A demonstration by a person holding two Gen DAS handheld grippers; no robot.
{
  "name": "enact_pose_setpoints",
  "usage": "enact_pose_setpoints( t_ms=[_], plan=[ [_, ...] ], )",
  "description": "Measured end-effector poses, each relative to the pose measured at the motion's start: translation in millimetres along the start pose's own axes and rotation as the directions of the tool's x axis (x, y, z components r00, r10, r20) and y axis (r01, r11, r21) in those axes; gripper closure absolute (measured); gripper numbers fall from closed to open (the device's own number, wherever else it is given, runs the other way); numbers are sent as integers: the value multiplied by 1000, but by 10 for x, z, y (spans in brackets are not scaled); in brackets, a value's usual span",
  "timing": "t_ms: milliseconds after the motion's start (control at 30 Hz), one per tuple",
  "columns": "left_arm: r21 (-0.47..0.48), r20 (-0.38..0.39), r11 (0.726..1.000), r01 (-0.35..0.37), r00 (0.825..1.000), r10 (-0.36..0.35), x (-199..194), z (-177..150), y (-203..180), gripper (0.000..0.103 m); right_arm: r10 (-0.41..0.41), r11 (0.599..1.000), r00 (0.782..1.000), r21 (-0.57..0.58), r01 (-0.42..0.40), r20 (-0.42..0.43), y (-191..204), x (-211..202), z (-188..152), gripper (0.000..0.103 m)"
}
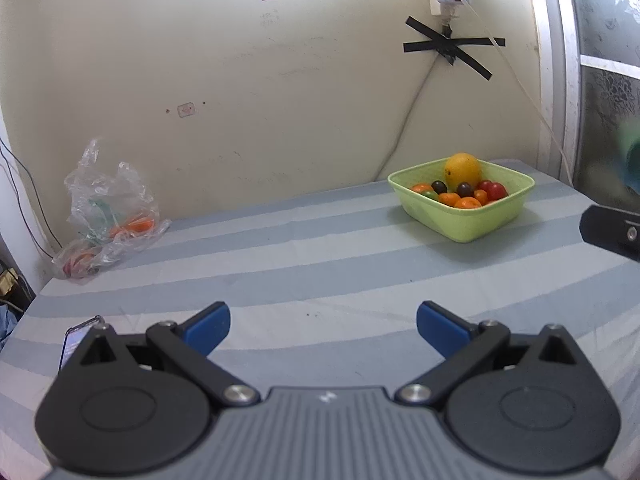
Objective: Organize fruits
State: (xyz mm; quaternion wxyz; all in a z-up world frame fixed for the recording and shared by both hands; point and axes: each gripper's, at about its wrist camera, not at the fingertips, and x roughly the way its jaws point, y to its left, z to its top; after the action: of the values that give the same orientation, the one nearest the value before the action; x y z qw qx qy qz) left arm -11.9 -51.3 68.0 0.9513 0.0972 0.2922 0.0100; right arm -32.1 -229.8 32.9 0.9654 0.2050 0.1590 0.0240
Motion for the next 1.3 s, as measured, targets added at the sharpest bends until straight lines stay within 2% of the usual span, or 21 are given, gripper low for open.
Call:
enact_pose_setpoints(
  t_ms=[1300],
  plan=[
    [76, -14, 997, 22, 1000, -21, 3, -29, -183, 0, 16, 1000, 1000, 19, -15, -12, -62, 1, 2, 0]
  ],
)
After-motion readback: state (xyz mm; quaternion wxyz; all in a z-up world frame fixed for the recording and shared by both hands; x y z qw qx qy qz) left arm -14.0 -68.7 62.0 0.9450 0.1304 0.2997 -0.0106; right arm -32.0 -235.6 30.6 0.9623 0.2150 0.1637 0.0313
